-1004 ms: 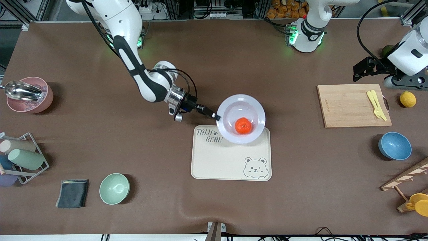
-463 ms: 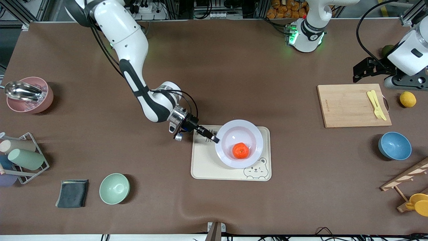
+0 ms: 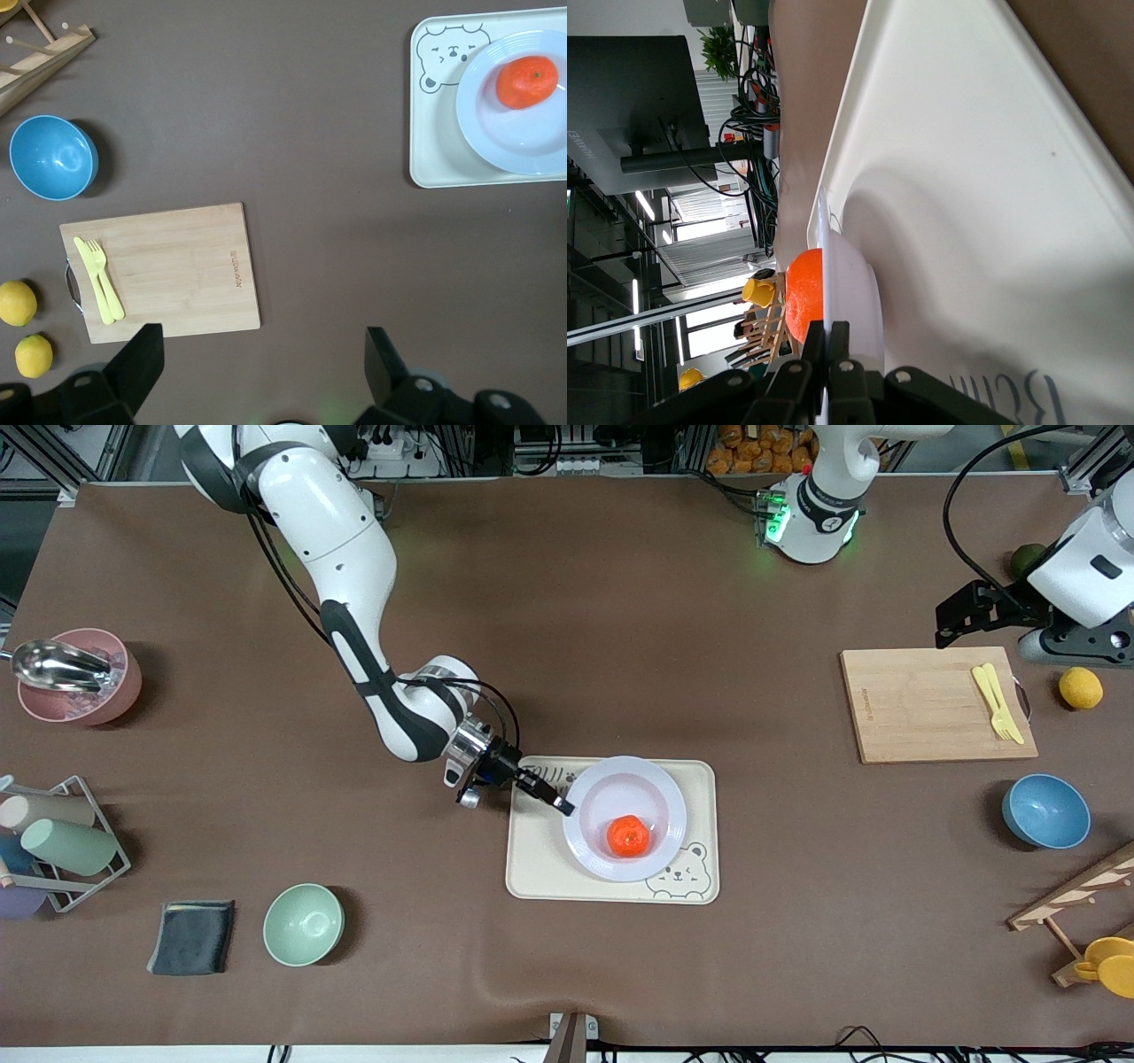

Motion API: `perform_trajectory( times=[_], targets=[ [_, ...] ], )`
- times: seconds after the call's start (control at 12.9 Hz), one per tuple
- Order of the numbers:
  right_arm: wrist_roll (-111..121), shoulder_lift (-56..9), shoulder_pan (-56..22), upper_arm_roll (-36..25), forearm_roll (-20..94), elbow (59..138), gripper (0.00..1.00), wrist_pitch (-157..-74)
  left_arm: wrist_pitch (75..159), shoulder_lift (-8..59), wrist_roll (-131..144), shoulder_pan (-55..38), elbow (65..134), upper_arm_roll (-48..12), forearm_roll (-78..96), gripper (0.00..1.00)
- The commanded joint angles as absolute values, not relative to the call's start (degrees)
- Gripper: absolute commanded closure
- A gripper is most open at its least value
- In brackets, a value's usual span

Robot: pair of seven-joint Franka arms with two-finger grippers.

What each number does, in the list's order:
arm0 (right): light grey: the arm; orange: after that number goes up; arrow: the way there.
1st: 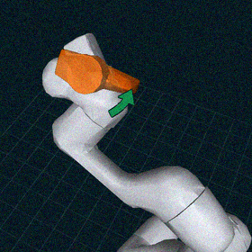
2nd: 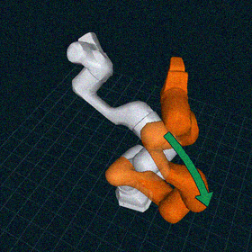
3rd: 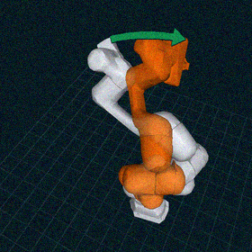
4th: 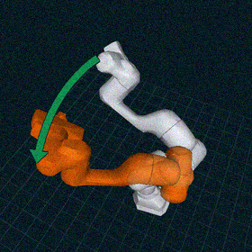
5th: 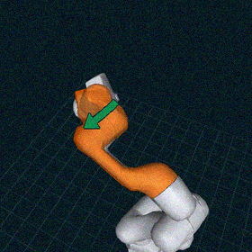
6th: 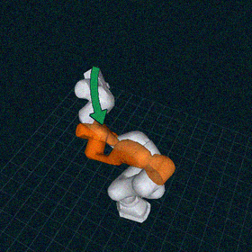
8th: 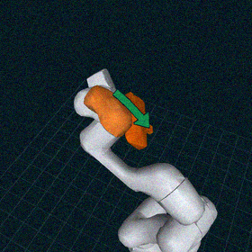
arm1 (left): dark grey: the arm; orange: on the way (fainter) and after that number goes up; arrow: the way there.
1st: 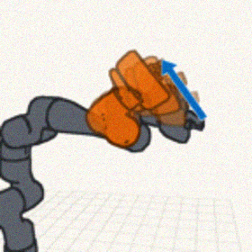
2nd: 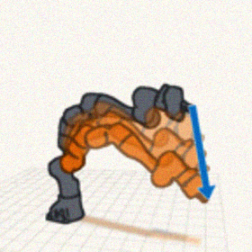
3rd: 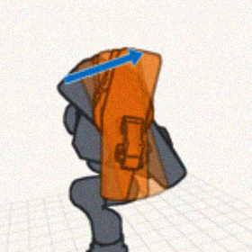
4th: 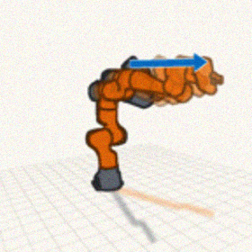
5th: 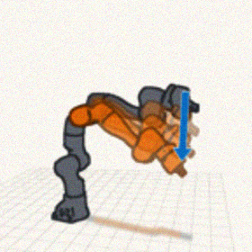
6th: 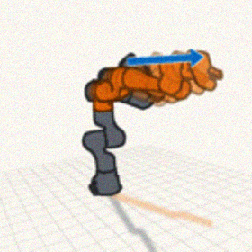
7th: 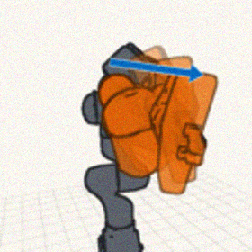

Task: Place orange and plate with both arms
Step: 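Open the right gripper and release the plate rim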

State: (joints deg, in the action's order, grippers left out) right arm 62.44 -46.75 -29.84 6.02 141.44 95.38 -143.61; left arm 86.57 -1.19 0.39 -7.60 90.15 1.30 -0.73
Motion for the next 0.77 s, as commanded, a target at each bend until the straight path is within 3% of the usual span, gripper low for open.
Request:
perform_trajectory(
  times=[0.0, 0.15, 0.31, 0.39, 0.69],
  targets=[
    [63.1, -47.5, -29.5, 6.3, 141.3, 93.7, 0.85, -144.1, 87.2, -1.1, 1.0, -7.7, 90.1, 1.1, -0.4, 0.00],
    [63.1, -47.5, -29.5, 6.3, 141.3, 93.9, 0.71, -144.1, 87.8, -1.1, 0.0, -7.6, 89.9, 1.1, -0.5, 0.00],
    [62.9, -47.8, -29.4, 6.3, 140.3, 93.9, 0.69, -144.4, 87.9, -1.1, 0.0, -7.7, 89.9, 1.1, -0.4, 0.00],
    [62.6, -47.8, -29.3, 6.3, 139.4, 93.9, 0.59, -144.9, 87.9, -1.1, -0.1, -7.6, 89.9, 1.1, -0.4, 0.00],
    [59.1, -47.7, -27.2, 6.3, 131.2, 94.0, 0.58, -149.0, 87.9, -1.2, 0.0, -7.9, 89.8, 1.1, -0.6, 0.00]
  ],
)
